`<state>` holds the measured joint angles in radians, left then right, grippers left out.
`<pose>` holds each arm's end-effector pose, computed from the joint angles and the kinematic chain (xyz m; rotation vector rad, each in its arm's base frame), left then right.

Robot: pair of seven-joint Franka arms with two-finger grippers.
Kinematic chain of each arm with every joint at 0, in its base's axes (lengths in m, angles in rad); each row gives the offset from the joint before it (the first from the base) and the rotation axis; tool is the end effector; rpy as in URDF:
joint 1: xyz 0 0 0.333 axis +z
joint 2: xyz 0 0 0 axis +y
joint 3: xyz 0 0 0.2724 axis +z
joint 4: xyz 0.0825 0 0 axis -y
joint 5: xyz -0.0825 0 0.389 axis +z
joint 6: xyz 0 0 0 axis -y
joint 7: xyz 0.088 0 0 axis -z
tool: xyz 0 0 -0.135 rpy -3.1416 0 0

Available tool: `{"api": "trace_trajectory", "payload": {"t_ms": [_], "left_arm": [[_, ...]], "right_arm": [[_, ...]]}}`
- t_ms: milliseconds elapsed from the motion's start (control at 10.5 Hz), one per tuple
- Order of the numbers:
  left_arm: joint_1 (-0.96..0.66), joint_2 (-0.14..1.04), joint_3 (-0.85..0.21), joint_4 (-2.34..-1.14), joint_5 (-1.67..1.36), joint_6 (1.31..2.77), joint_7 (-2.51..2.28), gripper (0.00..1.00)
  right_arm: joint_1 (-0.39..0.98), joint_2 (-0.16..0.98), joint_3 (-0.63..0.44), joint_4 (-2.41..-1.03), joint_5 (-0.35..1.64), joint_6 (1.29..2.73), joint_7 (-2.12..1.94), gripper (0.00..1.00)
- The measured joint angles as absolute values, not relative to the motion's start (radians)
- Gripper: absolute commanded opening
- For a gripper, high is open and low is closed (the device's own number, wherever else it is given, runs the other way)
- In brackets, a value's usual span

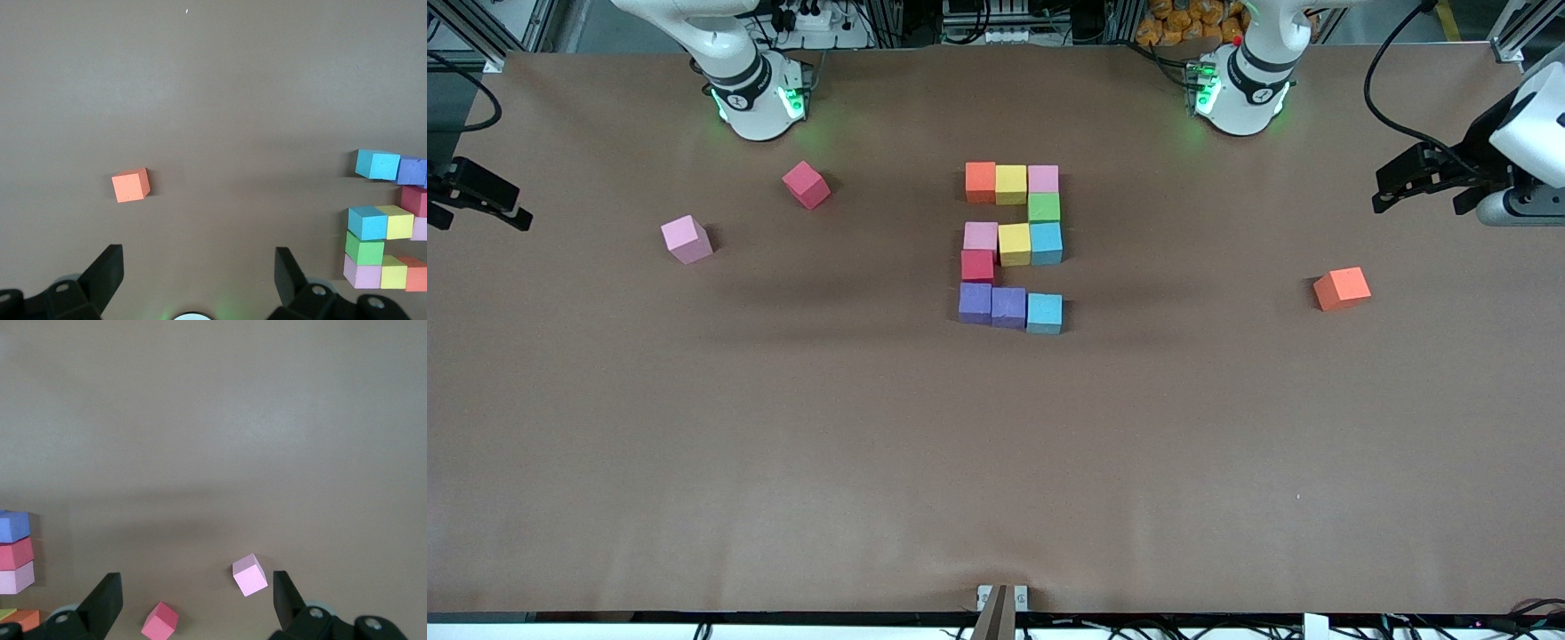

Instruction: Form number 2 with 11 blocks

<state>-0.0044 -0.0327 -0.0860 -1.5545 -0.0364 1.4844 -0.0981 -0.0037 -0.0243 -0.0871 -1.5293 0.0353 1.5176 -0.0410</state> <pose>0.5382 -0.0546 0.5712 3.1111 0.0083 -0.0630 0.5464 -0.0453 0.5814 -3.1042 0.0740 -0.0232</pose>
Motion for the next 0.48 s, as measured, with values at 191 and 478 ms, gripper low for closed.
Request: {"api": "trace_trajectory", "payload": {"t_ms": [191, 478], "left_arm": [[-0.004, -0.033, -0.085, -1.555, -0.034, 1.485, -0.114, 1.0], [-0.006, -0.033, -0.085, -1.555, -0.028, 1.487, -0.159, 1.0]], "right_arm": [[-0.004, -0.024, -0.087, -1.529, 0.035, 1.525, -0.041, 1.0], [-0.006, -0.019, -0.088, -1.529, 0.035, 1.541, -0.041, 1.0]]}}
